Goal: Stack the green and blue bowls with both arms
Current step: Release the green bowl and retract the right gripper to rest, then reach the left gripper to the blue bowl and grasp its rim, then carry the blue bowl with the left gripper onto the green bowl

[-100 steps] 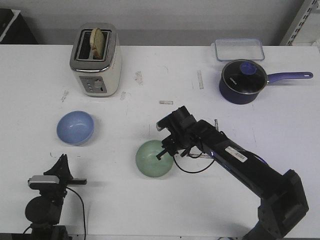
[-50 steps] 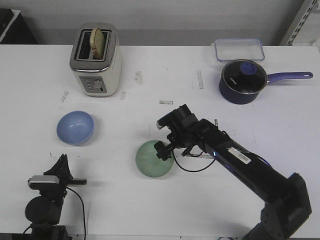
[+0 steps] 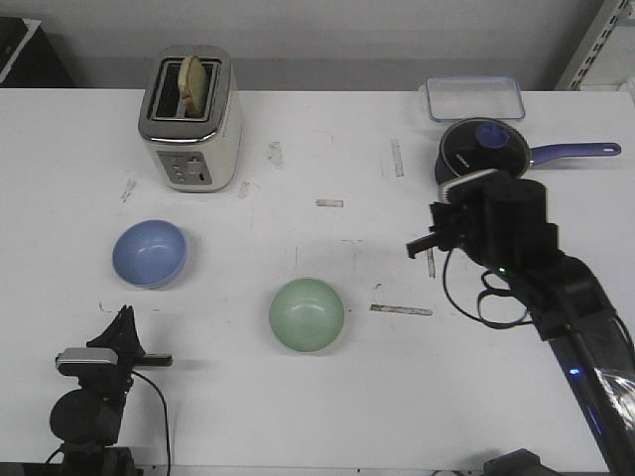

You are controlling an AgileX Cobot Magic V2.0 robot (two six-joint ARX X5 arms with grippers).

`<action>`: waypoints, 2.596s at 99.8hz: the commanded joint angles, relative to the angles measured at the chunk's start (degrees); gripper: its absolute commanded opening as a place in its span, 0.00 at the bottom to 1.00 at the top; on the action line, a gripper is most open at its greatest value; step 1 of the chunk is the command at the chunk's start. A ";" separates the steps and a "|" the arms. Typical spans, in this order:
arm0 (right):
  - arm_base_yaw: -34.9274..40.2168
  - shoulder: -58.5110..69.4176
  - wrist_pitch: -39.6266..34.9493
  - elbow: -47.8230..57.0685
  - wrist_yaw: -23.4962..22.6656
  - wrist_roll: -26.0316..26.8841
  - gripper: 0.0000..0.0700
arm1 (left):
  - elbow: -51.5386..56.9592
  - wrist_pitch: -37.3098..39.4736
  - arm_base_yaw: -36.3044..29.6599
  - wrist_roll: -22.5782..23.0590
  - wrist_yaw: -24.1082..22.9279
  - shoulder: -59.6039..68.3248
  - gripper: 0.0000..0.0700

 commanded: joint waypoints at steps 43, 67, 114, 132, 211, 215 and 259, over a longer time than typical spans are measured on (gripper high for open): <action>-17.77 -25.83 14.45 -34.67 0.70 -1.25 0.00 | -1.25 1.22 0.04 -2.34 0.07 -0.11 0.00; -17.79 -39.15 19.98 -51.47 0.83 -1.16 0.00 | -0.81 7.37 0.07 -9.46 0.07 -0.11 0.00; -17.79 -47.43 22.84 -54.40 1.27 -0.20 0.00 | 36.24 -4.50 0.07 -5.97 0.07 20.28 0.00; -17.79 -47.43 22.80 -54.40 1.27 -0.20 0.00 | 56.61 -15.93 0.07 -5.86 0.07 38.71 0.10; -16.11 -47.43 22.40 -54.40 1.27 -0.37 0.00 | 73.85 -48.96 9.62 -12.66 1.53 87.86 0.70; -16.11 -47.43 22.40 -54.40 1.29 -0.39 0.00 | 73.85 -49.13 9.99 -13.25 2.38 89.46 0.70; -16.11 -47.43 22.40 -54.40 1.29 -0.42 0.00 | 73.85 -47.04 10.45 -13.88 5.46 96.39 0.21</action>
